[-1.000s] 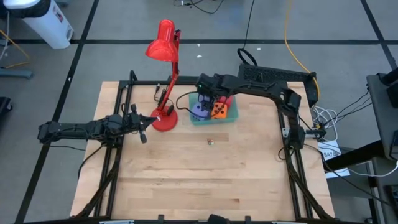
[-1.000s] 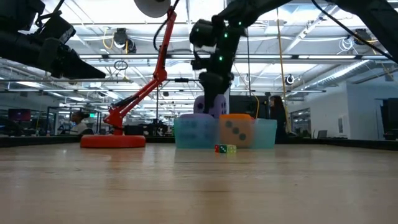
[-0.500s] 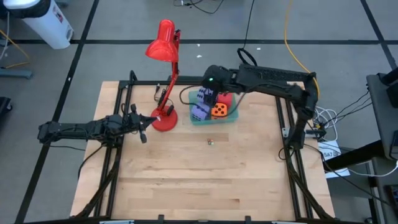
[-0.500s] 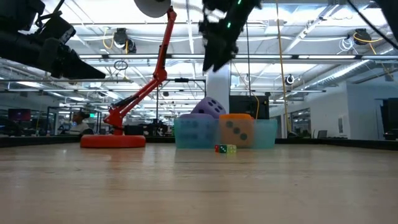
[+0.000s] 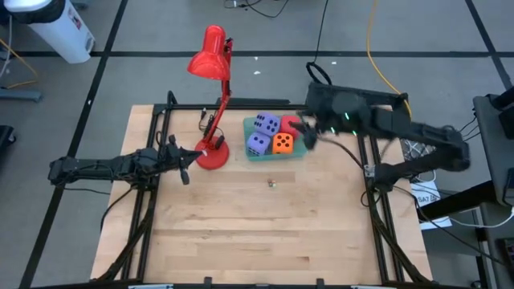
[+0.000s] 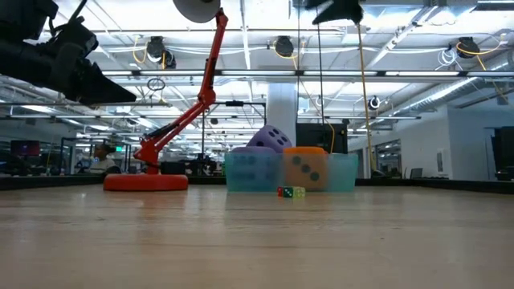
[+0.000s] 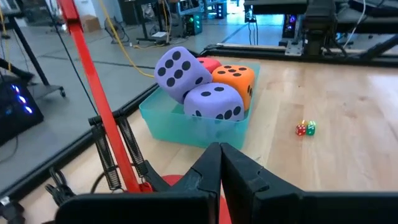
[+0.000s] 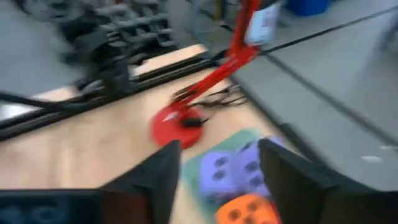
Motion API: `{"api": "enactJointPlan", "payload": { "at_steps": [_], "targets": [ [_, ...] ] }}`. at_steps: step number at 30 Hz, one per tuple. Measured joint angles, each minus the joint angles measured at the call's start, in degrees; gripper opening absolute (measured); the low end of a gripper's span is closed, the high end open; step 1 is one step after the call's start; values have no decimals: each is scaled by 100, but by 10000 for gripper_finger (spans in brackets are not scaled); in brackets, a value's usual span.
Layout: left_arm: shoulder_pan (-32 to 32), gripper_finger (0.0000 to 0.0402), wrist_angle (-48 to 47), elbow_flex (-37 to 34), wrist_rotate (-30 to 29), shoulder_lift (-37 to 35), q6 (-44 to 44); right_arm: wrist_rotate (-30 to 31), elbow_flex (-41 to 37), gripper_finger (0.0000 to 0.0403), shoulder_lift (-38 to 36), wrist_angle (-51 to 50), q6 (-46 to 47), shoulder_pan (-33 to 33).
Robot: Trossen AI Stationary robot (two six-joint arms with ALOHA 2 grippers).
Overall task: Pick & Place Dice
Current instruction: Put the light green small die into the green bin
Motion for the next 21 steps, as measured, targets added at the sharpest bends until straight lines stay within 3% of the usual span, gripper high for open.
{"api": "enactJointPlan", "payload": {
  "at_steps": [5, 9, 14, 21],
  "targets": [
    [-2, 21, -4, 0, 24, 0, -333, -747, -2807, 88, -1351, 2811, 678, 547],
    [-2, 21, -20, 0, 25, 0, -383, -431, -4324, 14, -1965, 4690, 754, 1027],
    [0, 21, -63, 0, 1, 0, -350, 156, -5306, 17, -2340, 5093, 796, 1308],
    [4, 21, -439, 0, -467, -1, -35, 564, -5744, 2, -2388, 5132, 312, 1367]
  ]
}}
